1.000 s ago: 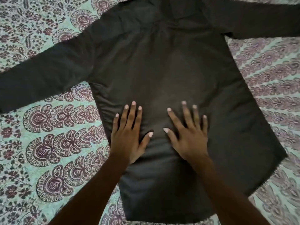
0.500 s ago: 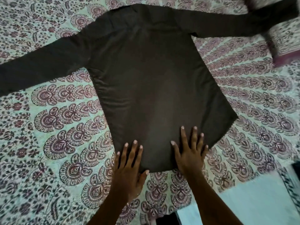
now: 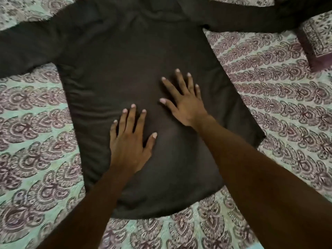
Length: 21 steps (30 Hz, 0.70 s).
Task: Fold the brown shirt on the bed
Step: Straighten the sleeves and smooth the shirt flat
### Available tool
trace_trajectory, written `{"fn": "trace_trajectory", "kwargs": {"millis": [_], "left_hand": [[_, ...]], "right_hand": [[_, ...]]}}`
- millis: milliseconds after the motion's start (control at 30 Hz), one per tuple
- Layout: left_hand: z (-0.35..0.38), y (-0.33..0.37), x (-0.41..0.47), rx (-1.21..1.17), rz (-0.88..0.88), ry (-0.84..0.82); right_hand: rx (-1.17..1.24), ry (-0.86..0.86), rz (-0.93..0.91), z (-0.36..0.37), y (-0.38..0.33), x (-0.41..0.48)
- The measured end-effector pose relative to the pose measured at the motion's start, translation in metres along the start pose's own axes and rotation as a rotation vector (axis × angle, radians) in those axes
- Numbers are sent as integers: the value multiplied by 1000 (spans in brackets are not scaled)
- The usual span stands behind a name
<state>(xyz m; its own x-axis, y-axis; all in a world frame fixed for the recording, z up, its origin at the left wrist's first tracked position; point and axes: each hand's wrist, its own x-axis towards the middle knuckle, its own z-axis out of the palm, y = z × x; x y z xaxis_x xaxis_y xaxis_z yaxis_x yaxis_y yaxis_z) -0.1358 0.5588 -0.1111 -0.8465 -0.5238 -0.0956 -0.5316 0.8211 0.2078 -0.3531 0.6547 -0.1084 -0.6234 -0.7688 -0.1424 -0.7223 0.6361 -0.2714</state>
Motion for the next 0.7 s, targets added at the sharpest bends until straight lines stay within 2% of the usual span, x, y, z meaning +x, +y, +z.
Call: {"fn": "trace_trajectory", "kwargs": {"millis": [67, 200, 367, 433, 467, 567, 600, 633, 700], "left_hand": [[8, 1, -1, 23, -16, 29], [9, -7, -26, 19, 41, 52], [5, 5, -89, 43, -42, -15], [7, 19, -112, 48, -108, -38], [7, 27, -119, 33, -133, -39], [10, 45, -122, -25, -122, -28], [12, 48, -121, -17, -89, -32], [14, 49, -121, 5, -57, -43], [15, 47, -128, 49, -27, -78]], "right_hand": [[-36, 2, 90, -4, 25, 17], [13, 78, 532, -20, 92, -16], [40, 114, 668, -28, 110, -101], [9, 184, 618, -28, 85, -129], [-13, 196, 522, -27, 68, -139], [-61, 67, 126, -7, 24, -162], [-90, 26, 55, 3, 18, -171], [-124, 9, 40, 11, 19, -181], [-132, 29, 136, 14, 31, -203]]}}
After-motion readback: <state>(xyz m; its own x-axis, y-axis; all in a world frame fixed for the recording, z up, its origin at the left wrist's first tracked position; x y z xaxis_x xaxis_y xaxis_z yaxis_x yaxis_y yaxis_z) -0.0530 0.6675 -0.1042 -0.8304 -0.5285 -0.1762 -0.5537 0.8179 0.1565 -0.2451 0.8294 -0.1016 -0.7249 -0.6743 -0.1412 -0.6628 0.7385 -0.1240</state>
